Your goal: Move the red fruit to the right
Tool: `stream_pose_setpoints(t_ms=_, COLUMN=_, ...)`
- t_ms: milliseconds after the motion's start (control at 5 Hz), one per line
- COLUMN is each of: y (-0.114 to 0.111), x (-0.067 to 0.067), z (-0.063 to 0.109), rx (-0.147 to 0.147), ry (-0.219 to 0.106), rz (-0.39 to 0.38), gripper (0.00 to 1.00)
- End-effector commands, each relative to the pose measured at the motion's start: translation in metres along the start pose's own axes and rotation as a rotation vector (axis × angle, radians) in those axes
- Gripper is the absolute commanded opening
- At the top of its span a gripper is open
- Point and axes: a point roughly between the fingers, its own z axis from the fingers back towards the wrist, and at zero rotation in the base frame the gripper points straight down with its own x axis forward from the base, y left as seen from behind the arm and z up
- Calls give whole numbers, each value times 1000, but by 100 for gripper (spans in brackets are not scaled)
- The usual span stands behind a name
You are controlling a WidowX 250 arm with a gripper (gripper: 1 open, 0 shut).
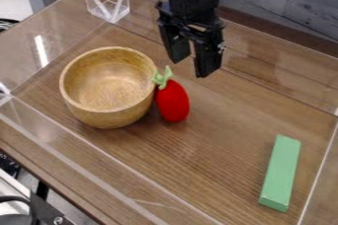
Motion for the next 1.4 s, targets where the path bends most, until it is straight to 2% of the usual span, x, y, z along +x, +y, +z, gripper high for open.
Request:
stream_pose_setpoints(t_ms=0, y=7, x=-5, z=1, rx=37, ry=-50, rz=71, gripper=100)
stream_pose_setpoints(t_ms=200, y=16, x=-11, z=-5, rx=70, ry=-71, rz=181, gripper=100)
stream_pose_setpoints(t_ms=600, y=29, x=-14, z=-25, rx=107, ry=-79, rz=310, gripper=100)
stream_pose_setpoints(t_ms=1000, y=38, x=-19, z=-51, rx=141, ry=-58, rz=365, gripper=100)
stream_pose_setpoints(t_ms=1200, y=37, x=-21, z=-58, rx=137, ry=-43, rz=320, gripper=100)
